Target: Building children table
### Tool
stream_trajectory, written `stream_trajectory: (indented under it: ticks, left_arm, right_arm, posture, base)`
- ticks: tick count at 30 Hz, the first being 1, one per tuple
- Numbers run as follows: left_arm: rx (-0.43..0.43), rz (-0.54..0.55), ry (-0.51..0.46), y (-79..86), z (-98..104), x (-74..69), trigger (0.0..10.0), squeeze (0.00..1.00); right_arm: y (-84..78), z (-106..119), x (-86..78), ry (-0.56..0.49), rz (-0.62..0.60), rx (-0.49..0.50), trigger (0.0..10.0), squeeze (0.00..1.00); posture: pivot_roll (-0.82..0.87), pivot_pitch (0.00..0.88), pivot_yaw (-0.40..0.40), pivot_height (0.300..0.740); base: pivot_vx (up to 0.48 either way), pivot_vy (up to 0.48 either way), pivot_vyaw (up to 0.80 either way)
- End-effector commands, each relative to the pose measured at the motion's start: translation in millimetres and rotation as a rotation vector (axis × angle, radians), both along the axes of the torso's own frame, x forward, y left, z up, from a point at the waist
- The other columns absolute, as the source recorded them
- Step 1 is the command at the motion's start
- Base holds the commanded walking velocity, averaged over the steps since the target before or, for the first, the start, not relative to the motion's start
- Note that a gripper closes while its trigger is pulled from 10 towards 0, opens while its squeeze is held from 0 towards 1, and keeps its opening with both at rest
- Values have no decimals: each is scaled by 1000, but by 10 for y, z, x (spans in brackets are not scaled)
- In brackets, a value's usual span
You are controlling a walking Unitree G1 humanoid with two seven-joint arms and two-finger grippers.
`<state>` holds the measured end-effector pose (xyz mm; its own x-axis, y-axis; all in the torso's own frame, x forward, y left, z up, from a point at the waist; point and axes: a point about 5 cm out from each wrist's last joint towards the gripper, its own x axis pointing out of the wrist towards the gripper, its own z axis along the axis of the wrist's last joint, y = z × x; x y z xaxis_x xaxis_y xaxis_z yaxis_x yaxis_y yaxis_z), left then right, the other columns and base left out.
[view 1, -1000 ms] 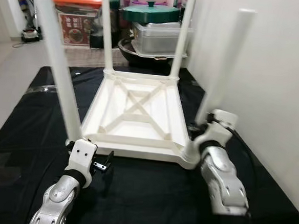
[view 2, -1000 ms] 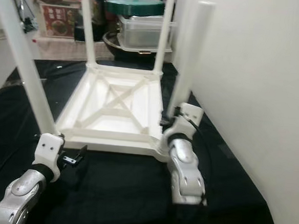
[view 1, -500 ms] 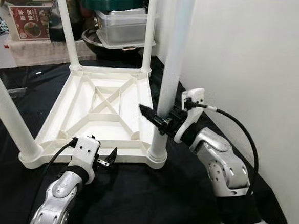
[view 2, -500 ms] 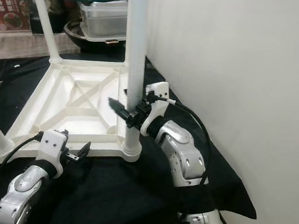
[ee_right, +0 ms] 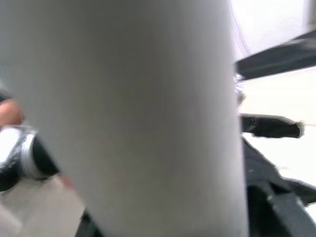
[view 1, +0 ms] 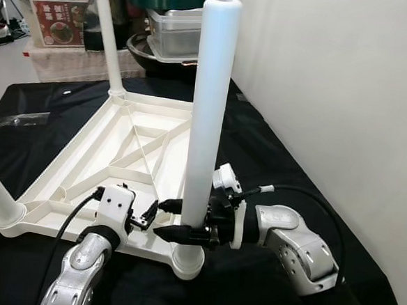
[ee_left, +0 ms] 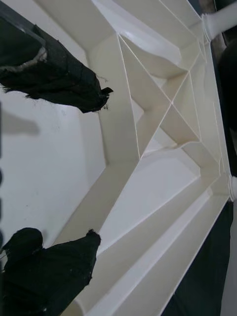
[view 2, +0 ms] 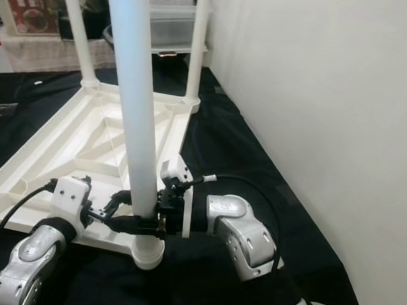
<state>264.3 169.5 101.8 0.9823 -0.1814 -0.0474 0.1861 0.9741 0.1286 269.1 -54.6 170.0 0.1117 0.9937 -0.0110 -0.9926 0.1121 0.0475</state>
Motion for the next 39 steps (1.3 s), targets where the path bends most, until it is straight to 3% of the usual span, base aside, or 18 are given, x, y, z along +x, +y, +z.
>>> stream_trajectory:
  ticks: [1, 2, 3, 6, 10, 11, 15, 16, 19, 20, 22, 24, 30, 31, 32, 33, 35, 39]
  left_arm:
    - [13, -6, 10, -9, -17, -13, 10000, 0]
    - [13, -6, 10, -9, -17, -13, 10000, 0]
    - [13, -10, 13, -24, -25, -6, 10000, 0]
    - [11, -17, 15, -50, -27, 8, 10000, 0]
    - [9, -19, 15, -60, -25, 12, 10000, 0]
    - [9, -25, 15, -74, -28, 15, 10000, 0]
    - [8, -29, 16, -83, -29, 17, 10000, 0]
    - [10, -31, 16, -77, -28, 22, 10000, 0]
    - [11, -31, 15, -68, -27, 28, 10000, 0]
    - [12, -30, 14, -53, -24, 40, 10000, 0]
    - [12, -30, 14, -53, -24, 40, 10000, 0]
    - [11, -35, 11, -57, -21, 48, 10000, 0]
    - [11, -40, 6, -69, -7, 59, 10000, 0]
    - [11, -36, 2, -62, 4, 58, 10000, 0]
    - [15, -29, 0, -49, 3, 52, 10000, 0]
    - [15, -29, 0, -49, 3, 52, 10000, 0]
    - [16, -18, 1, -31, -3, 31, 10000, 0]
    - [16, -13, 8, -25, -24, -28, 10000, 0]
  right_arm:
    - [-141, -217, 424, 92, -555, -93, 0, 0]
    - [-141, -217, 424, 92, -555, -93, 0, 0]
    - [-526, -443, 701, 186, -1193, -205, 0, 0]
    - [-819, -524, 659, 214, -1480, -246, 0, 0]
    - [-875, -530, 621, 206, -1524, -255, 0, 0]
    - [-750, -473, 562, 179, -1427, -232, 10000, 0]
    - [-630, -398, 506, 145, -1337, -201, 10000, 0]
    - [-499, -271, 490, 117, -1198, -124, 10000, 1000]
    - [-361, -145, 501, 101, -1065, -55, 10000, 1000]
    - [-233, 79, 528, 44, -805, 16, 10000, 0]
    - [-233, 79, 528, 44, -805, 16, 10000, 0]
    - [-208, 236, 369, -27, -452, 41, 10000, 0]
    - [-198, 231, 103, -101, -35, -11, 10000, 0]
    - [-153, 188, 64, -94, 20, -21, 8471, 0]
    - [-101, 149, 51, -62, 40, -15, 2667, 0]
    - [-101, 149, 51, -62, 40, -15, 2667, 0]
    - [8, 67, 160, -7, -92, -17, 0, 0]
    - [-185, -229, 758, 107, -1000, -159, 0, 0]
  posture:
    - [113, 0, -58, 740]
    - [113, 0, -58, 740]
    - [105, 0, -52, 740]
    - [99, 0, -45, 740]
    - [99, 0, -45, 740]
    - [92, 0, -37, 740]
    - [92, 0, -37, 740]
    - [92, 0, -38, 740]
    - [92, 0, -38, 740]
    - [89, 0, -37, 740]
    - [89, 0, -37, 740]
    - [85, 0, -36, 740]
    - [102, 0, -51, 740]
    - [111, 0, -59, 740]
    - [117, 0, -65, 740]
    - [117, 0, -65, 740]
    - [128, 0, -69, 740]
    - [129, 0, -66, 740]
  base:
    - [0, 0, 0]
    - [0, 0, 0]
    - [0, 0, 0]
    - [0, 0, 0]
    - [0, 0, 0]
    - [0, 0, 0]
    - [0, 0, 0]
    - [0, 0, 0]
    - [0, 0, 0]
    - [0, 0, 0]
    - [0, 0, 0]
    - [0, 0, 0]
    - [0, 0, 0]
    - [0, 0, 0]
    - [0, 0, 0]
    - [0, 0, 0]
    - [0, 0, 0]
    - [0, 0, 0]
